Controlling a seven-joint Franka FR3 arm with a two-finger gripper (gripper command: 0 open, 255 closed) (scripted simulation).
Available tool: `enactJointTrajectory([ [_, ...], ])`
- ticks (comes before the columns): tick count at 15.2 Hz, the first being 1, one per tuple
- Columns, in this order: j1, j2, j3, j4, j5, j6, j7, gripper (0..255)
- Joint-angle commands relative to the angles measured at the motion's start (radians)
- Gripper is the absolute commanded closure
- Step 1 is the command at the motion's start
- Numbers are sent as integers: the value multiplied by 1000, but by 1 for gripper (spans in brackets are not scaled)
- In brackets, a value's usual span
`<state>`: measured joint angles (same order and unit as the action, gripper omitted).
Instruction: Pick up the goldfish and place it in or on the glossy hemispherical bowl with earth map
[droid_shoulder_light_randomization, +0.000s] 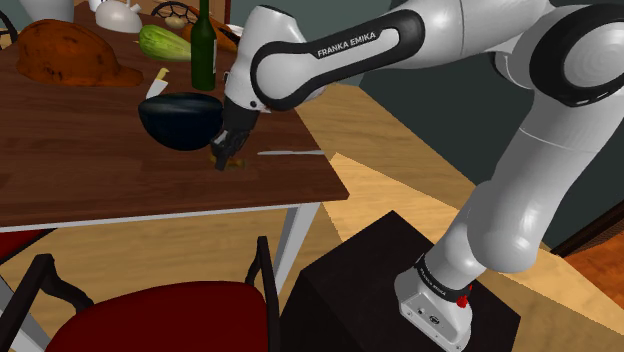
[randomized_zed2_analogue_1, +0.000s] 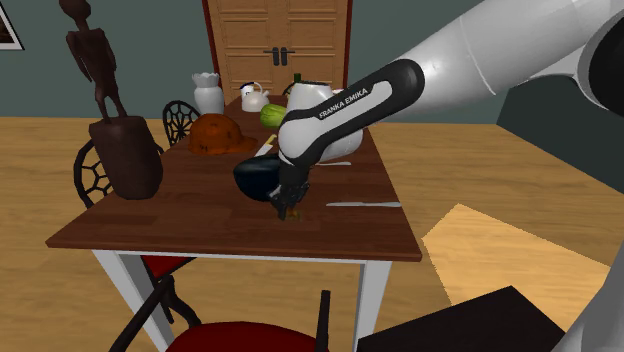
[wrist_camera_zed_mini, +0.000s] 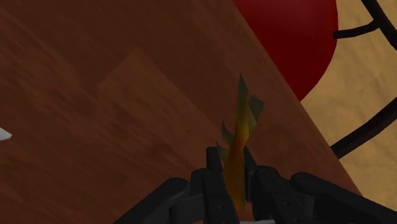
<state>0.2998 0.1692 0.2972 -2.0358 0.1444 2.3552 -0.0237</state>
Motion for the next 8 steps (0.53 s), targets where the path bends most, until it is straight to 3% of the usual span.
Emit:
enactJointTrajectory([
  [1, -1, -11, 0, 12, 1, -23, 1, 255],
  [8, -5, -51, 0, 60, 6, -110, 8, 255],
])
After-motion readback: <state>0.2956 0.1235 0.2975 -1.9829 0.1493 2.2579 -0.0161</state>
